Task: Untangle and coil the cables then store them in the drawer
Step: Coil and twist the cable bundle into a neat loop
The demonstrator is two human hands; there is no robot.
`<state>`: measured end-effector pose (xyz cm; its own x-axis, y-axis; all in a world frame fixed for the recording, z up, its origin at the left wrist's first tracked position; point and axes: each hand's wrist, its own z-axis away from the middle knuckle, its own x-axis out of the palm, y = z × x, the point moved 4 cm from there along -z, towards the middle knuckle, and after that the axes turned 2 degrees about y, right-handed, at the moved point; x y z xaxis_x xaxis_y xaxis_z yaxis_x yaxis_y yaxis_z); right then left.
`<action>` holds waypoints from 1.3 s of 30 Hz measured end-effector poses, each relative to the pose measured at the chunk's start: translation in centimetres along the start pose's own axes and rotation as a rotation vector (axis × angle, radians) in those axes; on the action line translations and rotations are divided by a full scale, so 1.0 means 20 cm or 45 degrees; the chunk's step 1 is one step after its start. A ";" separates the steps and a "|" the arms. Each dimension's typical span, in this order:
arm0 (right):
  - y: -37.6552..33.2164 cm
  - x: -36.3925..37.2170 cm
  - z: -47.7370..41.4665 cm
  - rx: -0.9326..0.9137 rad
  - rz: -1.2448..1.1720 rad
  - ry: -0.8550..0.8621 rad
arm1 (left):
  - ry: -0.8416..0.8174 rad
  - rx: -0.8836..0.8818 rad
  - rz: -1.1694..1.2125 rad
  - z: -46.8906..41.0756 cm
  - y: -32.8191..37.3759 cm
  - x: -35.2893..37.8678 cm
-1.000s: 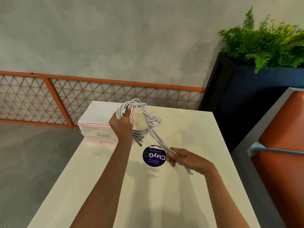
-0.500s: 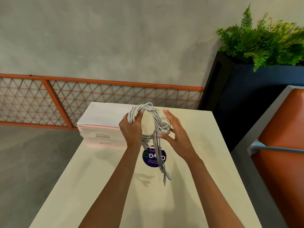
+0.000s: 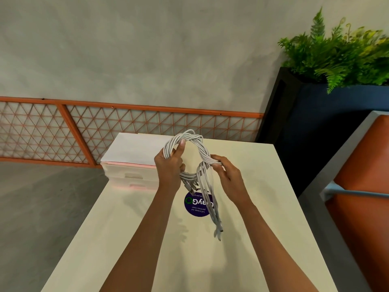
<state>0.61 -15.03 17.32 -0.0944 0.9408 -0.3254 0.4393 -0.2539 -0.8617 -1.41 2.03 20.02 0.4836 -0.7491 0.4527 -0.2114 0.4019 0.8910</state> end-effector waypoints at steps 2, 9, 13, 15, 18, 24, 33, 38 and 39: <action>0.01 0.02 0.01 0.129 -0.276 -0.015 | -0.088 -0.036 0.027 0.02 0.00 0.01; 0.06 0.13 -0.03 0.651 -1.318 -0.226 | -0.344 -0.122 0.081 0.06 0.02 0.06; 0.08 0.18 -0.06 0.727 -1.579 -0.339 | -0.433 -0.237 0.155 0.05 -0.01 0.05; 0.08 0.20 -0.06 0.724 -1.677 -0.311 | -0.481 -0.266 0.212 0.05 -0.02 0.05; 0.03 0.18 -0.05 0.691 -1.731 -0.246 | -0.547 -0.275 0.275 0.05 -0.03 0.05; -0.04 0.17 -0.04 0.719 -1.856 -0.226 | -0.653 -0.327 0.246 0.04 -0.06 0.04; -0.11 0.19 -0.01 0.584 -2.030 -0.642 | -0.648 -0.470 0.445 0.07 -0.05 0.06; -0.07 0.15 -0.06 0.627 -1.871 -0.480 | -0.764 -0.475 0.262 0.06 -0.09 0.03; -0.05 0.14 -0.07 0.641 -1.829 -0.437 | -0.796 -0.480 0.244 0.06 -0.10 0.02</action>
<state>1.21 -11.77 17.90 -0.3799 0.3749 0.8456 -0.5218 0.6680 -0.5306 -1.81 0.35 18.50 -0.1285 -0.7623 0.6344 0.1161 0.6237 0.7730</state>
